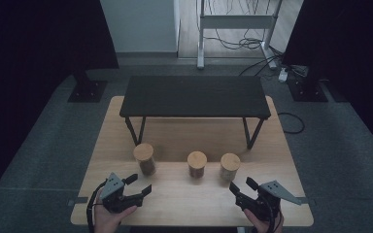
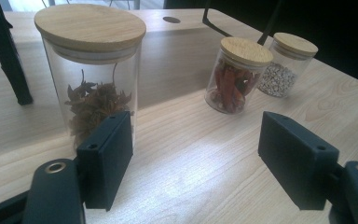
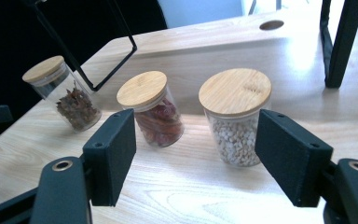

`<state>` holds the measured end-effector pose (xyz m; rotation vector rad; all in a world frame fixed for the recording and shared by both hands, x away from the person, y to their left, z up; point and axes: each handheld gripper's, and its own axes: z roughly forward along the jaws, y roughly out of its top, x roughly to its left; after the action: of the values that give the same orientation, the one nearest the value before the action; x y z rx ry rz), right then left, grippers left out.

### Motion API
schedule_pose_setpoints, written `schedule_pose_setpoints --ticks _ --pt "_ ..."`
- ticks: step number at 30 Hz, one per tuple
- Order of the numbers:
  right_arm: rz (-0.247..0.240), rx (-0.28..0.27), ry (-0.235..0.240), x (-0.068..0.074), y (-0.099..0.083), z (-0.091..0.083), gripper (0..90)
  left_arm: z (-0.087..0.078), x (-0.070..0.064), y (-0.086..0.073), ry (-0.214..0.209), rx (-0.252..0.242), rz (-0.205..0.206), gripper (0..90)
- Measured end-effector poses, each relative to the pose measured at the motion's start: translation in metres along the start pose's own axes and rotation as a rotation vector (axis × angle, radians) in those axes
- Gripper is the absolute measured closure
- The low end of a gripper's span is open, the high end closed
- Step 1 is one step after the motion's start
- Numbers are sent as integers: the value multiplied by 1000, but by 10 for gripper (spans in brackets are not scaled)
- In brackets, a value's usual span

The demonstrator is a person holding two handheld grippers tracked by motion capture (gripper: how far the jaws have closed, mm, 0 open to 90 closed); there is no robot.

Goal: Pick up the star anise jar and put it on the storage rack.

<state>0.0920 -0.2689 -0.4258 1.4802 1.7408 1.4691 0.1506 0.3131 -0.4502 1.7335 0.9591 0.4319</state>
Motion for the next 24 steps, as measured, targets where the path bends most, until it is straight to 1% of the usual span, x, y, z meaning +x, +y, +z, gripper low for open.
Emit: schedule_pose_setpoints --ticks 1,3,7,9,13,15,18,19,22,23,24 --pt "-15 0 -10 2 0 1 289 0 0 0 0 0 0 264" --pt "-31 0 -18 4 -1 2 287 1 1 0 -4 5 -6 262" --pt "-35 -4 -30 4 -3 3 286 2 2 0 -6 13 -12 259" --pt "-48 -4 -42 6 -3 4 281 3 3 0 -6 18 -19 259" --pt "-97 -6 -71 13 -4 5 269 2 1 2 2 20 -16 259" --pt "-111 -3 -73 15 -4 6 265 2 0 3 7 24 -11 260" --pt "-112 2 -72 16 -4 7 254 3 -2 4 14 27 -7 259" --pt "-111 2 -73 16 -4 7 251 3 -3 7 30 37 -3 258" --pt "-104 2 -71 16 -4 7 240 7 -5 12 59 59 1 255" --pt "-105 2 -74 17 -3 8 237 7 -5 12 59 59 1 253" --pt "-106 2 -77 18 -3 8 235 9 -5 15 72 70 13 247"
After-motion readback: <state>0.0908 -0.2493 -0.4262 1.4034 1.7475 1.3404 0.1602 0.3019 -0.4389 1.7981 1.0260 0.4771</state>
